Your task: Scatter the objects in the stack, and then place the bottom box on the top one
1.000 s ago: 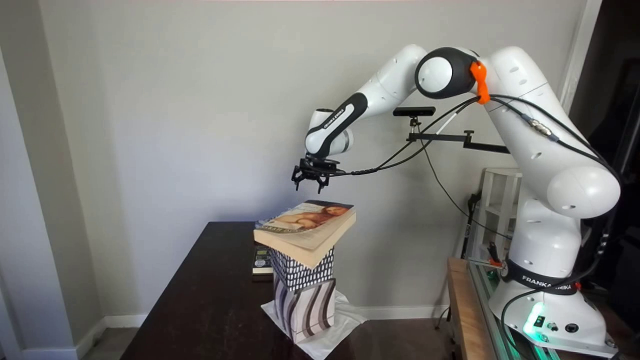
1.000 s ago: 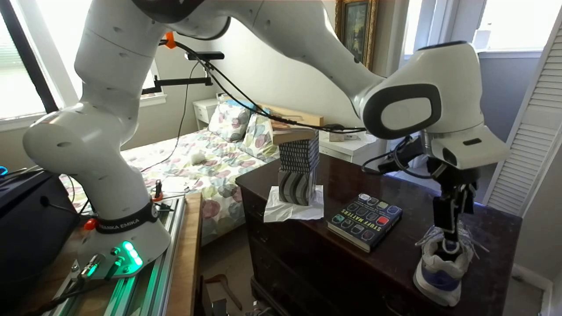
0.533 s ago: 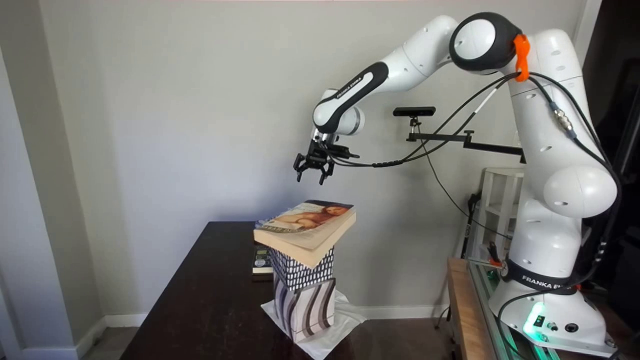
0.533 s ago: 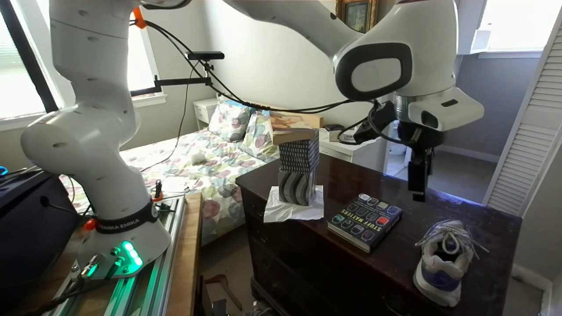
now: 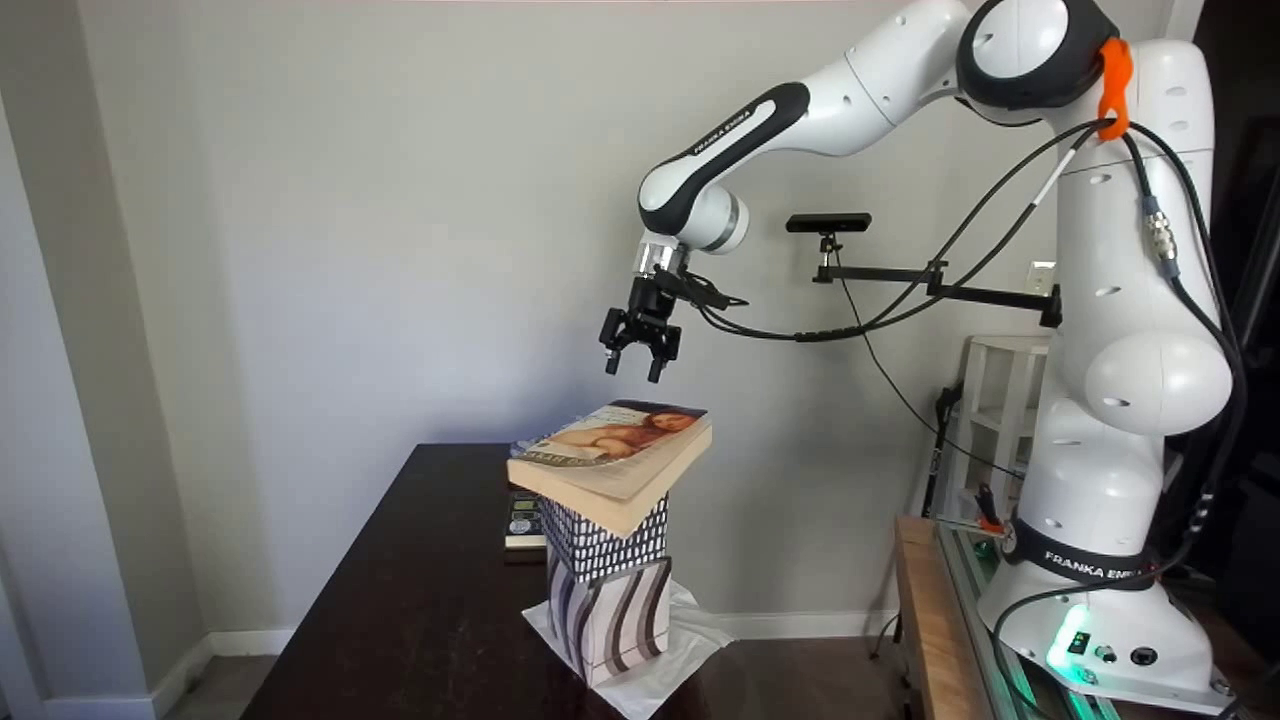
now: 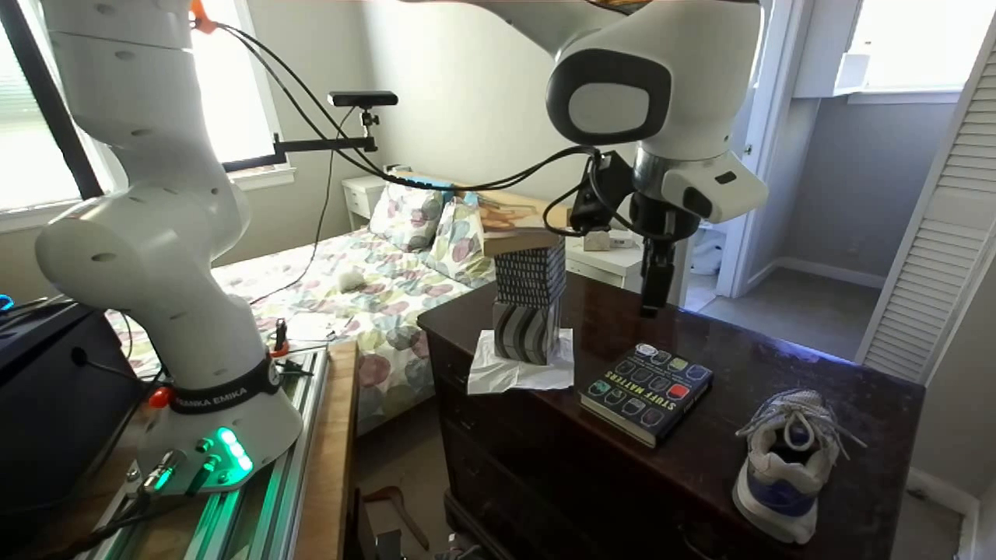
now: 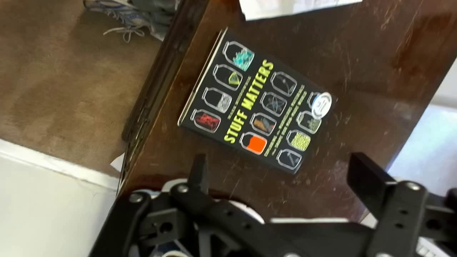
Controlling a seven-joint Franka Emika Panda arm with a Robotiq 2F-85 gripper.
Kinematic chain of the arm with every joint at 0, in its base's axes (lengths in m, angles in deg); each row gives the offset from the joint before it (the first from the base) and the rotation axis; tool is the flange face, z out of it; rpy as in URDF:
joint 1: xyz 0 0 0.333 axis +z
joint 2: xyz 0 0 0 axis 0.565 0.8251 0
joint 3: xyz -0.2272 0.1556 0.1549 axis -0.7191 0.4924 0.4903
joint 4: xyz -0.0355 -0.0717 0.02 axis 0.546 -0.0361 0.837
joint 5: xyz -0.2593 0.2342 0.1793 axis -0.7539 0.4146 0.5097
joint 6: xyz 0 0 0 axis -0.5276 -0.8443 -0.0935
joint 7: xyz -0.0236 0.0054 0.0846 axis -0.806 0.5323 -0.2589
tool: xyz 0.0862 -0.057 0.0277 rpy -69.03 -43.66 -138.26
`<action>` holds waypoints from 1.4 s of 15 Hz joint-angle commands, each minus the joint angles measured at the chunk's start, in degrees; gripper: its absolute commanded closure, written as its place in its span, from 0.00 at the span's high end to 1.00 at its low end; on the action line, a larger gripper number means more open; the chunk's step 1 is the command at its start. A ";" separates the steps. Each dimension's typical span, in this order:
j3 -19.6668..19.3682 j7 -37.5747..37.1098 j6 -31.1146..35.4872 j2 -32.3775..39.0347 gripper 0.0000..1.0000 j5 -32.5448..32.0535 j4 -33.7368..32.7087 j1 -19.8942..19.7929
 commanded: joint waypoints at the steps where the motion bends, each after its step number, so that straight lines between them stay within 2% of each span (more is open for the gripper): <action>1: 0.78 7.06 -6.96 -2.87 1.00 3.29 2.51 -0.24; 10: 2.73 20.55 -18.75 -5.39 1.00 9.64 4.91 1.49; 12: 3.01 20.52 -19.80 -5.95 1.00 9.66 5.60 2.27; 13: 2.42 19.04 -18.92 -3.75 1.00 7.84 3.32 2.22; 21: 2.51 20.76 -19.23 -4.74 1.00 9.11 4.47 2.46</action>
